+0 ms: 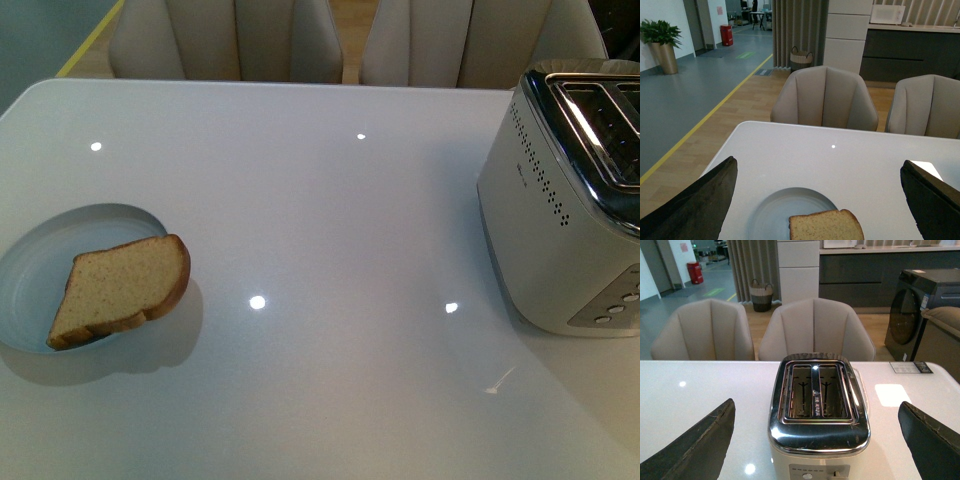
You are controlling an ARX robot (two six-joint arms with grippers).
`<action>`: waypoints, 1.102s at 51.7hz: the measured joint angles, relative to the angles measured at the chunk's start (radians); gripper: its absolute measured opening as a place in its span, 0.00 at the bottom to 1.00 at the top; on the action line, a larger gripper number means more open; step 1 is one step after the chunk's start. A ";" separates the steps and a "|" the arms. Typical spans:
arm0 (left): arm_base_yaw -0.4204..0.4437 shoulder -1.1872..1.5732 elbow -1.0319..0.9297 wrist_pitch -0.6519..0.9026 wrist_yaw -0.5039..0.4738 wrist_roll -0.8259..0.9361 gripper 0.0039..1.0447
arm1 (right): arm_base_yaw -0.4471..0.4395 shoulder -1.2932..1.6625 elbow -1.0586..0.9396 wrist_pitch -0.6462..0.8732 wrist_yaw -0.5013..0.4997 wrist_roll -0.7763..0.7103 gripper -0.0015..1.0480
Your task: Left arm holds plate, right arm toasts bread
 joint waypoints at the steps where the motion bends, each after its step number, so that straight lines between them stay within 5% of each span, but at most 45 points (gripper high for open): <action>1: 0.000 0.000 0.000 0.000 0.000 0.000 0.93 | 0.000 0.000 0.000 0.000 0.000 0.000 0.91; 36: 0.000 0.000 0.000 0.000 0.000 0.000 0.93 | 0.000 0.000 0.000 0.000 0.000 0.000 0.91; 42: -0.041 0.137 0.068 -0.194 -0.019 -0.136 0.93 | 0.000 0.000 0.000 0.000 0.000 0.000 0.91; 48: -0.058 0.254 0.097 -0.092 0.006 -0.163 0.93 | 0.000 0.000 0.000 0.000 0.000 0.000 0.91; 57: 0.071 0.533 0.101 0.173 0.162 -0.135 0.93 | 0.000 0.000 0.000 0.000 0.000 0.000 0.91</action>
